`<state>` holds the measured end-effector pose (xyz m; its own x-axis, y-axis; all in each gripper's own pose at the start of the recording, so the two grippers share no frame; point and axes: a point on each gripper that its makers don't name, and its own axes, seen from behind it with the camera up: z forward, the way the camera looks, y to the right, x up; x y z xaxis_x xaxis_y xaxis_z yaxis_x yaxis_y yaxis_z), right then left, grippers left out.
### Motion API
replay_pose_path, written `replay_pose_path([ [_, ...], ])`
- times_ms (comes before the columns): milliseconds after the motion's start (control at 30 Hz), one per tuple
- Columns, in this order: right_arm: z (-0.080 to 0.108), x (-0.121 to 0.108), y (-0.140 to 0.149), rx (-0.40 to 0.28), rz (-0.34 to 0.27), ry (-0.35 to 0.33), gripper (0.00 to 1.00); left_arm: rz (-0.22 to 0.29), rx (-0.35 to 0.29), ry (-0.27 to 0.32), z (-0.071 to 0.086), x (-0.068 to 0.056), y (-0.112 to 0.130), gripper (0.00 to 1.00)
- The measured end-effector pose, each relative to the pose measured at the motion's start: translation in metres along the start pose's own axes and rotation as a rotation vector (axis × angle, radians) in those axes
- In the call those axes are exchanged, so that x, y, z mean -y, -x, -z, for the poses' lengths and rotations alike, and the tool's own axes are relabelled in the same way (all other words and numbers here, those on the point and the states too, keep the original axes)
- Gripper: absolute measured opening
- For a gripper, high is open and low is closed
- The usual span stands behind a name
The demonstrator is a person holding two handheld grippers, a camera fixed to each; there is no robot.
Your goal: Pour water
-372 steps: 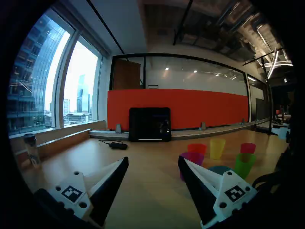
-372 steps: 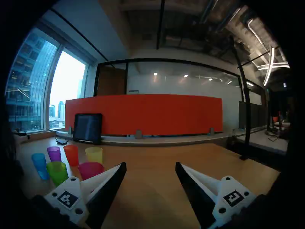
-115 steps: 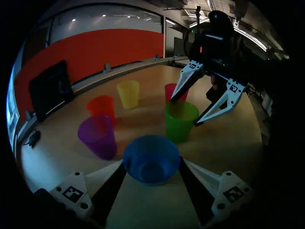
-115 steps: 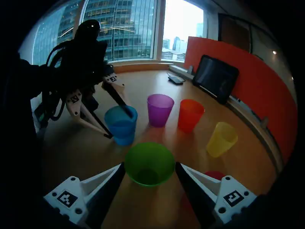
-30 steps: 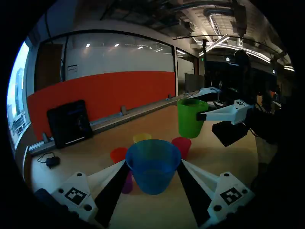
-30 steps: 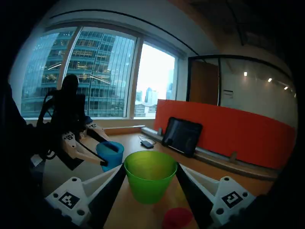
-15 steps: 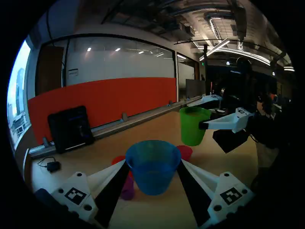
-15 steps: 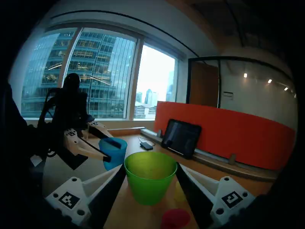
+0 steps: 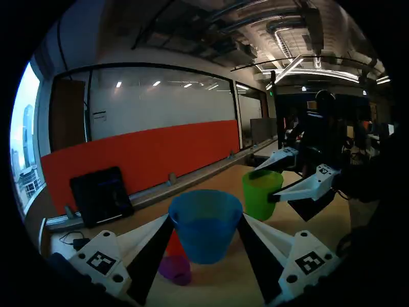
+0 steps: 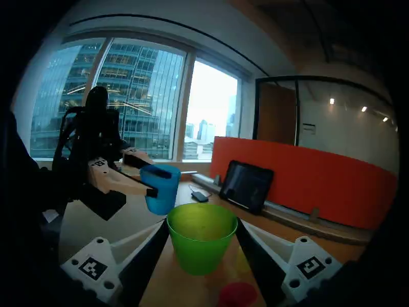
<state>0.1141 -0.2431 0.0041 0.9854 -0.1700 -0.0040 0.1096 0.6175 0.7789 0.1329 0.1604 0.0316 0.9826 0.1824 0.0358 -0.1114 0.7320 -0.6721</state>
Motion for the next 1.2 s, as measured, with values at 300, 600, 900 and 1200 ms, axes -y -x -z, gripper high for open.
replay_pose_path([
  [300,-0.004,0.006,-0.001,-0.003,-0.003,-0.014,0.94,-0.069,-0.055,-0.022,0.001,0.005,-0.032,0.85],
  [600,-0.005,0.012,0.002,-0.004,-0.007,-0.032,0.94,-0.162,-0.096,-0.05,0.002,0.007,-0.06,0.85],
  [900,-0.008,0.022,0.004,0.001,-0.012,-0.063,0.94,-0.297,-0.112,-0.087,0.0,0.007,-0.08,0.85],
  [1200,-0.012,0.031,0.005,0.002,-0.013,-0.086,0.94,-0.411,-0.112,-0.13,-0.004,0.012,-0.096,0.85],
])
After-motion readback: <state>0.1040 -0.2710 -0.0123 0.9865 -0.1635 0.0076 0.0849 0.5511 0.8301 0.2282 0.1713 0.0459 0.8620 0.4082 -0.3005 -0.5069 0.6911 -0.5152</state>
